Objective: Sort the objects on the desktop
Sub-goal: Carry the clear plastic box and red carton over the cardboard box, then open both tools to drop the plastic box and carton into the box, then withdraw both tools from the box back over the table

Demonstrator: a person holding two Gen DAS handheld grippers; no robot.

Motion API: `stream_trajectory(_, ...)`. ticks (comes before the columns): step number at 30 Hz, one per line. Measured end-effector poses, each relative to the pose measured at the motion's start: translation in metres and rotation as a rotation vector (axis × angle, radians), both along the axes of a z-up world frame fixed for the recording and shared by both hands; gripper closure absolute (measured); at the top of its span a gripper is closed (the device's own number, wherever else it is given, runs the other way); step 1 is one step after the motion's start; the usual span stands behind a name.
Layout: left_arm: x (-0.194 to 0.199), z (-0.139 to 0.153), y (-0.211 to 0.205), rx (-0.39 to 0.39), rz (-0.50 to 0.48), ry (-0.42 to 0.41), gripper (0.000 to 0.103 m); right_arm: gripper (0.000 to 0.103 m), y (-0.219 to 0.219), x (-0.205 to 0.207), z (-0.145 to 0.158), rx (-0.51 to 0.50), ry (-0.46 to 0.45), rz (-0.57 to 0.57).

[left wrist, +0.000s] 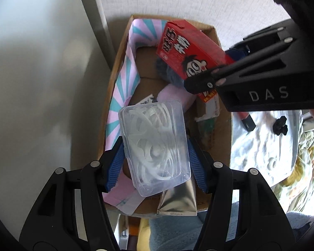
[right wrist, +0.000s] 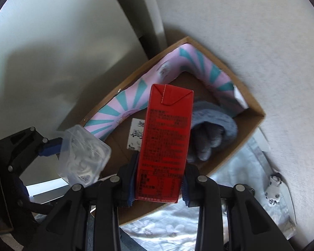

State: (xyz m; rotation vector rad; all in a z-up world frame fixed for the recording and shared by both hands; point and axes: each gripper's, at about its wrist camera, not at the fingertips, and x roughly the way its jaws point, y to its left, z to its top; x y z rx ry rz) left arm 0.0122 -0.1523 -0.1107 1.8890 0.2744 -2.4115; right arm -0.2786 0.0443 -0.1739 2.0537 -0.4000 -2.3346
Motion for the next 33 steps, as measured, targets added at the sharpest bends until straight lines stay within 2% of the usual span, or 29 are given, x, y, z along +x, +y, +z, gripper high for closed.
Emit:
stream_trajectory(7, 0.000, -0.008, -0.003, -0.003, 0.000, -0.019, 0.045, 0.072, -0.007, -0.008, -0.009, -0.009, -0.010, 0.026)
stream_trajectory(9, -0.003, -0.009, -0.003, -0.013, -0.001, -0.034, 0.024, 0.070, -0.011, -0.009, -0.011, -0.002, -0.017, 0.069)
stream_trajectory(10, -0.002, -0.007, -0.002, -0.015, 0.000, -0.024, 0.007, 0.068, -0.014, -0.009, -0.012, 0.024, -0.024, 0.087)
stream_trajectory(11, -0.001, -0.004, -0.002, -0.010, 0.000, -0.004, 0.002, 0.055, -0.017, -0.008, -0.012, 0.078, -0.031, 0.103)
stream_trajectory(12, 0.000, -0.001, -0.002, -0.004, -0.002, 0.015, 0.002, 0.045, -0.017, -0.007, -0.012, 0.115, -0.032, 0.110)
stream_trajectory(13, 0.000, 0.002, -0.001, 0.000, -0.006, 0.021, 0.002, 0.042, -0.017, -0.004, -0.009, 0.149, -0.020, 0.113)
stream_trajectory(16, 0.000, 0.006, 0.001, -0.007, -0.021, 0.029, 0.002, 0.033, -0.011, 0.003, -0.003, 0.160, -0.002, 0.089)
stream_trajectory(23, 0.002, 0.017, 0.006, 0.024, -0.017, 0.055, 0.002, 0.032, 0.019, 0.025, 0.010, 0.132, 0.019, -0.029)
stream_trajectory(33, -0.007, 0.043, 0.045, -0.011, -0.090, 0.103, 0.002, 0.032, 0.037, 0.079, 0.035, 0.136, 0.038, -0.146)
